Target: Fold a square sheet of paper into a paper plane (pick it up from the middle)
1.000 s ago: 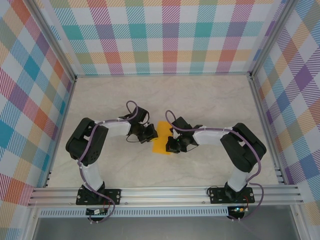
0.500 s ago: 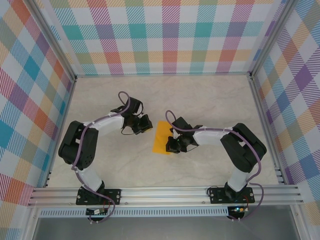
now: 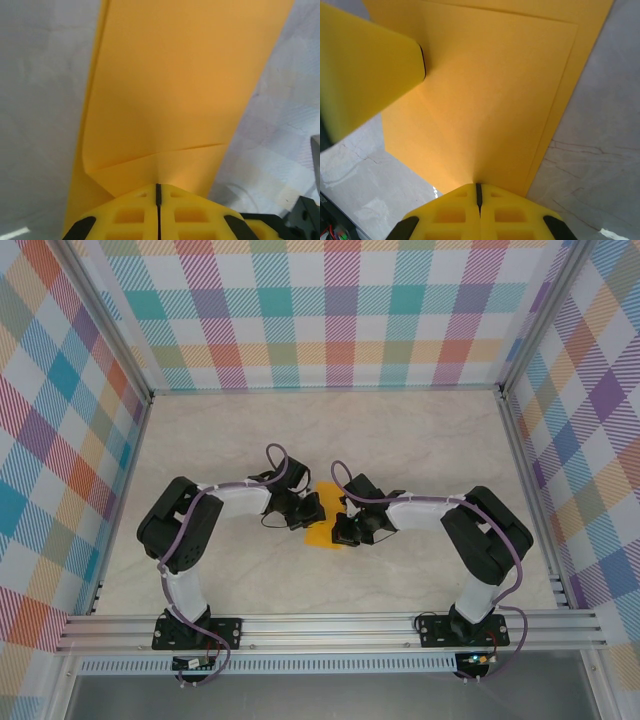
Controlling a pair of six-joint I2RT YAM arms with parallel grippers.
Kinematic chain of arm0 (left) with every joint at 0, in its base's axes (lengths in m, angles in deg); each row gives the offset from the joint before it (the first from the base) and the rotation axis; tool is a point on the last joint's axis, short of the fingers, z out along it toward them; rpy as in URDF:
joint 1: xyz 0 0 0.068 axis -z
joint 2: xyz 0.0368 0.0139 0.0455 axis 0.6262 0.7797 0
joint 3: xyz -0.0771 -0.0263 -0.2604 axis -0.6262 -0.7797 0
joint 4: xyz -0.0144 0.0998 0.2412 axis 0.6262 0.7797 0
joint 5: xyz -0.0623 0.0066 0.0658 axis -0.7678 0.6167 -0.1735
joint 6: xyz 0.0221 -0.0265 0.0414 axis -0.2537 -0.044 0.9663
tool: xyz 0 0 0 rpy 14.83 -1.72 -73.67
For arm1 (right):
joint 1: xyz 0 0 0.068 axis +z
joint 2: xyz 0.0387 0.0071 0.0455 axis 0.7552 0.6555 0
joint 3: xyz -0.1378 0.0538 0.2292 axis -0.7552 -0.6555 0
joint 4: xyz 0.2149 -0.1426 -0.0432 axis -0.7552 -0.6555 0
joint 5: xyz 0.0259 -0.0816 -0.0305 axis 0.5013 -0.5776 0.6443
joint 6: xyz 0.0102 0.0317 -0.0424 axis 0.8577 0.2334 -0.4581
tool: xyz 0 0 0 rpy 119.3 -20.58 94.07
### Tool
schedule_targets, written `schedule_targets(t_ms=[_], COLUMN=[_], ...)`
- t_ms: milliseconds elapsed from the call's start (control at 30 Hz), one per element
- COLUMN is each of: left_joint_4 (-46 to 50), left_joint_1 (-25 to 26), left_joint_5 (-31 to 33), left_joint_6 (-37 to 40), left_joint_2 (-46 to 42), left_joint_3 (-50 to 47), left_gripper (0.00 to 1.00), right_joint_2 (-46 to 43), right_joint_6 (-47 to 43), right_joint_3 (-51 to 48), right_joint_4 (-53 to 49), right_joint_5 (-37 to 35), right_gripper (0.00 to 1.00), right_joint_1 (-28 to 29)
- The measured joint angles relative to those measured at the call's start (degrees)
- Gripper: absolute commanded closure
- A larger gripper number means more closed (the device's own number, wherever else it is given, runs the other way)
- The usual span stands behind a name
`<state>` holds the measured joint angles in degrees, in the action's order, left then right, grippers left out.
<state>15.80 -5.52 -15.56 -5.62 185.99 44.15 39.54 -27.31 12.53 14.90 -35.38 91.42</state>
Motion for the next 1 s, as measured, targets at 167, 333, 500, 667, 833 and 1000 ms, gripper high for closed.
schedule_targets(t_ms=[167,333,500,667,833,1000], left_joint_4=[0.0,-0.1,-1.4,-3.5,-4.5,-5.0], left_joint_1=[-0.2,-0.8,-1.5,-2.0,-2.1,-2.3], left_joint_5=[1.5,1.1,-0.6,-2.4,-3.3,-4.2], left_joint_6=[2.0,2.6,2.6,2.1,1.8,1.7], left_joint_2=[0.0,0.2,0.4,0.5,0.5,0.9], left_joint_3=[0.0,0.0,-0.7,-1.9,-2.4,-2.4], left_gripper=[0.95,0.96,0.97,0.97,0.97,0.97], right_joint_2=[-0.2,-0.2,-0.7,-0.9,1.2,5.1], right_joint_6=[0.0,-0.3,-1.1,-1.2,-1.0,-0.9], right_joint_3=[0.0,0.0,0.1,2.2,7.4,9.6], right_joint_4=[0.0,0.0,0.0,-2.8,-2.8,-2.6], right_joint_5=[0.0,0.0,0.2,-0.2,-0.7,-1.3], right_gripper=[0.96,0.95,0.95,0.95,0.95,0.96], right_joint_1=[0.0,0.0,0.1,0.3,0.4,0.4])
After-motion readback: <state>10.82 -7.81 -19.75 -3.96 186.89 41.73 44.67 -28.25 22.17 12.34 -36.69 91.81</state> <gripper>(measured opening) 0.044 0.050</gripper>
